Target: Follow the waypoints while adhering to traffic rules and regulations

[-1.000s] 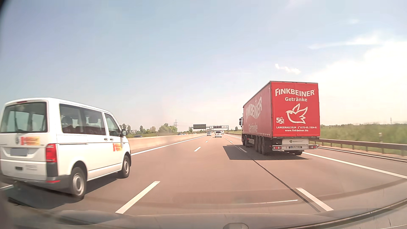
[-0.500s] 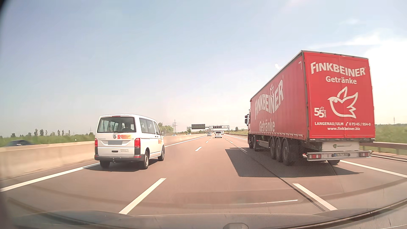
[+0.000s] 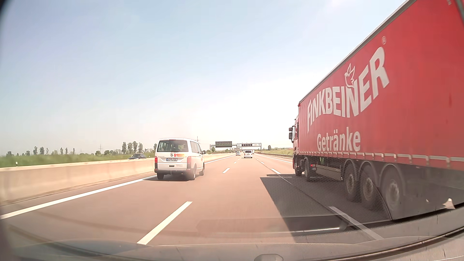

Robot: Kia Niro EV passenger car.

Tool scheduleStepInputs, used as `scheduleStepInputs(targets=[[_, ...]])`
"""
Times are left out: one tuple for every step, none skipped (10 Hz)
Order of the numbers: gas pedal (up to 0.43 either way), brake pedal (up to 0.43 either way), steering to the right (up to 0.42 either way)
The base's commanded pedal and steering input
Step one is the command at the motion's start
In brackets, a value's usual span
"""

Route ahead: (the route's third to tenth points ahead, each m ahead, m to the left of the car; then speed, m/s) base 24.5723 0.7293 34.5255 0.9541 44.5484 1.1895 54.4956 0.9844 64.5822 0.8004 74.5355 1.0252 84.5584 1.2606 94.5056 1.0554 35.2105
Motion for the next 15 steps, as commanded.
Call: scheduleStepInputs(targets=[[0.398,0.0,-0.001],[0.398,0.0,-0.001],[0.398,0.0,-0.001],[0.398,0.0,-0.002],[0.398,0.0,-0.002],[0.398,0.0,-0.001],[0.398,0.0,-0.001],[0.398,0.0,-0.001],[0.398,0.0,-0.001],[0.398,0.0,-0.001],[0.398,0.0,-0.001],[0.398,0.0,-0.001],[0.398,0.0,-0.001],[0.398,0.0,-0.001],[0.398,0.0,-0.001]])
